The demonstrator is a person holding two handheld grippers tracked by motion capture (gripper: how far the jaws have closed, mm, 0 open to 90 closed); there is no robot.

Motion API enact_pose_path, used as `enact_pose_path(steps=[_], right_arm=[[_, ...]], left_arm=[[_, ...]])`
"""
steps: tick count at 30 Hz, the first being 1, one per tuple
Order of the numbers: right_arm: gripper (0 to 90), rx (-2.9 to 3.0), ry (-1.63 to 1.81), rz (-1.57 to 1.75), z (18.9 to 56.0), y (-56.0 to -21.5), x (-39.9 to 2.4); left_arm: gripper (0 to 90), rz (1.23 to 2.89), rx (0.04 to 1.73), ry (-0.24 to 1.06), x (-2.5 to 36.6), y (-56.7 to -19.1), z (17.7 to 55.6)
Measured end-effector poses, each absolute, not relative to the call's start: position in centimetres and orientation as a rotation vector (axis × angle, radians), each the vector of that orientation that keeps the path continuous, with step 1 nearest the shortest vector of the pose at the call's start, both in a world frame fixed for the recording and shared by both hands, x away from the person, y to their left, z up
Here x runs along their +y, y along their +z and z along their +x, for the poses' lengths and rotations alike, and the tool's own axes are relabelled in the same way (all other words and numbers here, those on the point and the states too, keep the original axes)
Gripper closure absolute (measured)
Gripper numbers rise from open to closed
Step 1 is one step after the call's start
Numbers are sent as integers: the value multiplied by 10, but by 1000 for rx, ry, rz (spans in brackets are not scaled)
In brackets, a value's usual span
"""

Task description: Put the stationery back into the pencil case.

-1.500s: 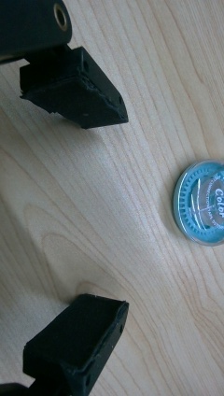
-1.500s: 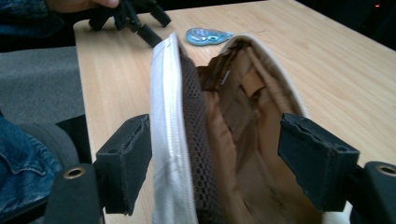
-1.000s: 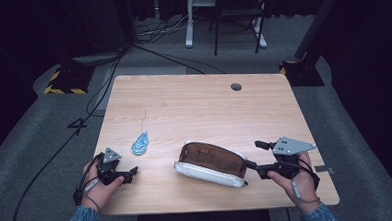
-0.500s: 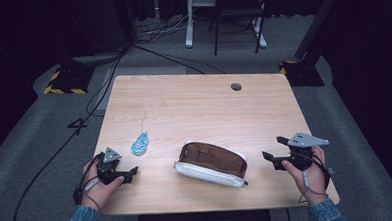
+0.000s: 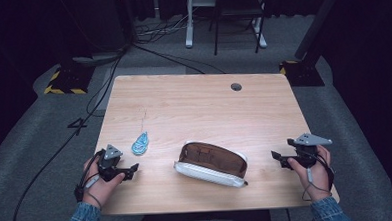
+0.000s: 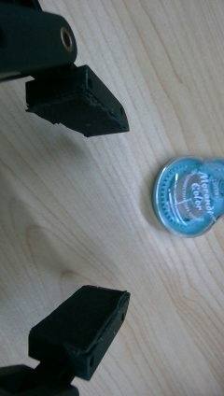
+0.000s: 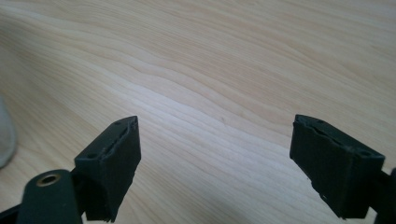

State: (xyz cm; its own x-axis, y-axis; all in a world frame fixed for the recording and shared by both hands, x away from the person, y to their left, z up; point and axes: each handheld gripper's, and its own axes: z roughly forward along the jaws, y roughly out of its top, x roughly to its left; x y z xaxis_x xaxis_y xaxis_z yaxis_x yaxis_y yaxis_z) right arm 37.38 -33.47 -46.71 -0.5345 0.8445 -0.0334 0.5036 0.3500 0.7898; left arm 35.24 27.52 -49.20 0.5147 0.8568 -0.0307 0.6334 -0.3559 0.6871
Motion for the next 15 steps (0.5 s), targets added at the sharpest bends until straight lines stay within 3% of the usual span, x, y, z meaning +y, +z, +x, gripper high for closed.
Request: enact_pose_path(steps=[15], right_arm=[[154,2144,942,1358,385,-504,-359]], left_arm=[[166,2034,1220,436,266,-478,367]])
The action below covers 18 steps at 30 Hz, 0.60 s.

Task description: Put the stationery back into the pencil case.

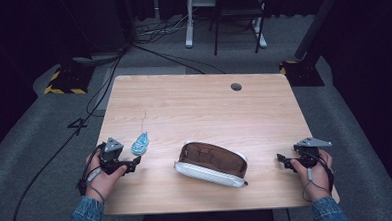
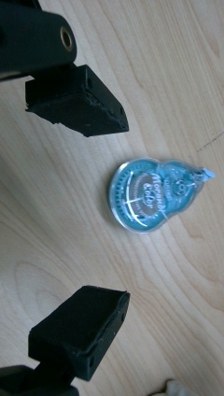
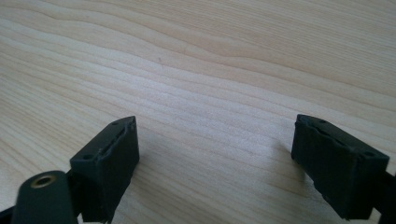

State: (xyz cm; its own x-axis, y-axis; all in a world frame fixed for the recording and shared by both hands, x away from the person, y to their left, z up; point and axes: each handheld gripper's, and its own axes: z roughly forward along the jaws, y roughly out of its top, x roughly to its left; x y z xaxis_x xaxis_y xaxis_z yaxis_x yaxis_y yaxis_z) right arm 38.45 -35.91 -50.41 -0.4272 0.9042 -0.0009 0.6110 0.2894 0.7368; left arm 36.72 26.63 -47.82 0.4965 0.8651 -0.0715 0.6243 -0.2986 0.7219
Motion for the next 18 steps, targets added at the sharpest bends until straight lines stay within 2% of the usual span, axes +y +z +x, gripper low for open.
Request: enact_pose_path(steps=[18], right_arm=[[155,2137,935,1359,384,-504,-358]], left_arm=[[188,2049,1254,455,245,-491,407]])
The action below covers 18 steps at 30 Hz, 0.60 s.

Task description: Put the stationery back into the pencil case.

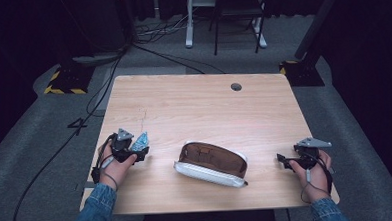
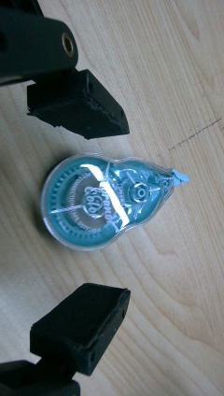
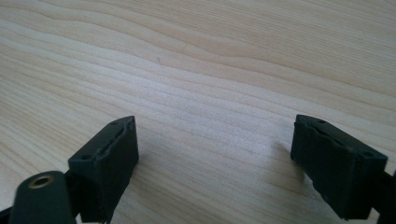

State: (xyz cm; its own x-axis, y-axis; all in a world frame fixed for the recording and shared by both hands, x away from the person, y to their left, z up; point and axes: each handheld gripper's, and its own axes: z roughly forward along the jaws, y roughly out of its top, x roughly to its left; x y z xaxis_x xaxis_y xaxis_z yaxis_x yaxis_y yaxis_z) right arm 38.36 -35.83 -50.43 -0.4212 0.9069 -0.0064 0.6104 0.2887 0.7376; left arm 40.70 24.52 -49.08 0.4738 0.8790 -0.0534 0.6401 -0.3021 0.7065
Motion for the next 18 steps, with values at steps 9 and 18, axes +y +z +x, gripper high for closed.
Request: enact_pose_path(steps=[9,18], right_arm=[[160,2135,938,1357,383,-504,-358],[173,2142,946,1350,383,-504,-359]], left_arm=[[252,2090,1293,427,238,-493,423],[352,2151,1318,432,231,-492,429]])
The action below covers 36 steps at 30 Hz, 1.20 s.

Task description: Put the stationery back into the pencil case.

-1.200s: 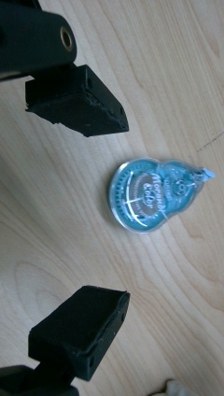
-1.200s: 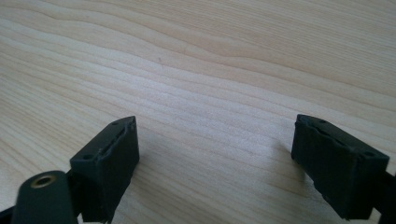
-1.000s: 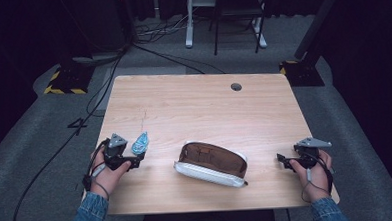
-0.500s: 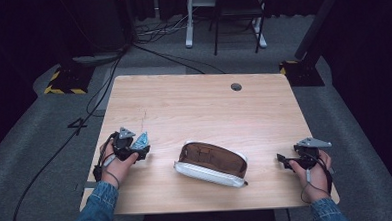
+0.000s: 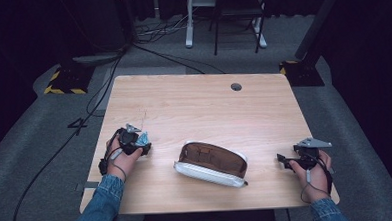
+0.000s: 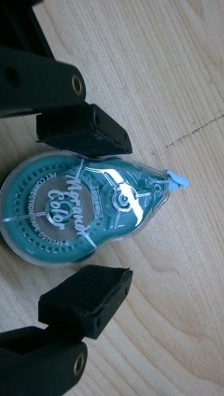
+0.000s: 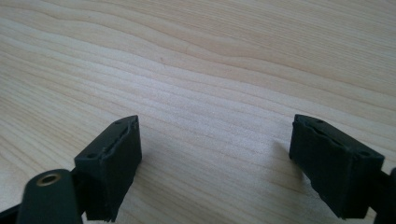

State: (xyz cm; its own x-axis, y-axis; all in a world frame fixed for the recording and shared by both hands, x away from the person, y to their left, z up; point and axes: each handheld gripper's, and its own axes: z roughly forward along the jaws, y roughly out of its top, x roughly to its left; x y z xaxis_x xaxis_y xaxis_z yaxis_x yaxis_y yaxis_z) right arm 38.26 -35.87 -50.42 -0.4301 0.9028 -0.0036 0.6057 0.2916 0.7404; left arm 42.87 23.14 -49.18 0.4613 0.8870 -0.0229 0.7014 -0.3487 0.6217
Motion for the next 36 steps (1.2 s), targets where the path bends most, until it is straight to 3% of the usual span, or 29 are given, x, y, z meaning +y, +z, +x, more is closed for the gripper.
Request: enact_pose_path(steps=[4,16,36], right_arm=[[173,2142,946,1350,383,-504,-359],[177,2143,947,1348,383,-504,-359],[176,2143,947,1348,383,-504,-359]], left_arm=[[424,2162,1318,425,231,-490,431],[487,2147,1341,411,233,-488,433],[492,2127,1282,365,236,-461,424]])
